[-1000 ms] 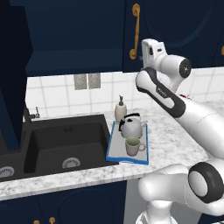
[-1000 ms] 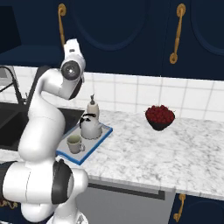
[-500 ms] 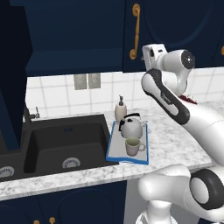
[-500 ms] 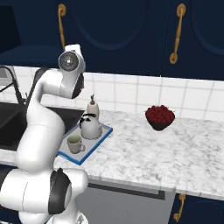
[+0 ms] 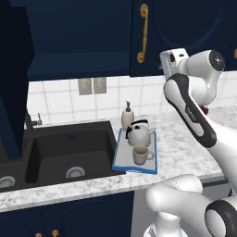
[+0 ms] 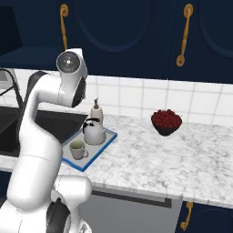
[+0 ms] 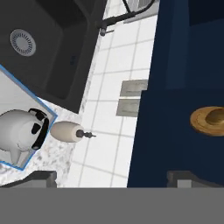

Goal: Pick the kettle from the counter and place it on the tray. Then pick the mug from the cabinet and place it on the tray. Then close the cabinet doors.

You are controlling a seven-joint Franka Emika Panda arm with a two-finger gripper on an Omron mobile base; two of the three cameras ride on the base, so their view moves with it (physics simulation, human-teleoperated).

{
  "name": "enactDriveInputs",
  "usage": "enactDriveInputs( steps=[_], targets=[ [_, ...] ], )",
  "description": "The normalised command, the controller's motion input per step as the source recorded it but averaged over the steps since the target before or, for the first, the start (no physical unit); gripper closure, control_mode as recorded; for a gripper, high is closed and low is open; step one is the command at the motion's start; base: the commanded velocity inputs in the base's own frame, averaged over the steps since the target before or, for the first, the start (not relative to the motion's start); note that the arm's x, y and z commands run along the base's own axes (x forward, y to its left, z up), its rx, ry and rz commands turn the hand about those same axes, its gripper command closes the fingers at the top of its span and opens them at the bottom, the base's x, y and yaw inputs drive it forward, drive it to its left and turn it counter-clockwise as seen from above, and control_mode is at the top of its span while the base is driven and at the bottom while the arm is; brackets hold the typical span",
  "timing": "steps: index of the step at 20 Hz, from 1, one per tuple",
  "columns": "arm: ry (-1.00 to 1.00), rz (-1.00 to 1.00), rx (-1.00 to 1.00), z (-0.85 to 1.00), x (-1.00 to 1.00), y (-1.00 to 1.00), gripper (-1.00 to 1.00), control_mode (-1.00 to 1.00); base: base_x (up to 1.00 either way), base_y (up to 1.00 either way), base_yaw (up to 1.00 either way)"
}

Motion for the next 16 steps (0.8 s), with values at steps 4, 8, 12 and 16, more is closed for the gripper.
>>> enactDriveInputs(
  steps=[4,8,12,16],
  targets=[
    [-0.02,0.00,0.00,0.00,-0.96,-0.01,-1.00,-1.00,0.00,0.00,0.00],
    [0.00,0.00,-0.02,-0.03,-0.79,0.18,-1.00,-1.00,0.00,0.00,0.00],
    [0.03,0.01,-0.12,-0.19,-0.14,0.23,-1.00,-1.00,0.00,0.00,0.00],
    [-0.07,0.00,-0.10,-0.08,-0.25,0.20,-1.00,-1.00,0.00,0.00,0.00]
  ],
)
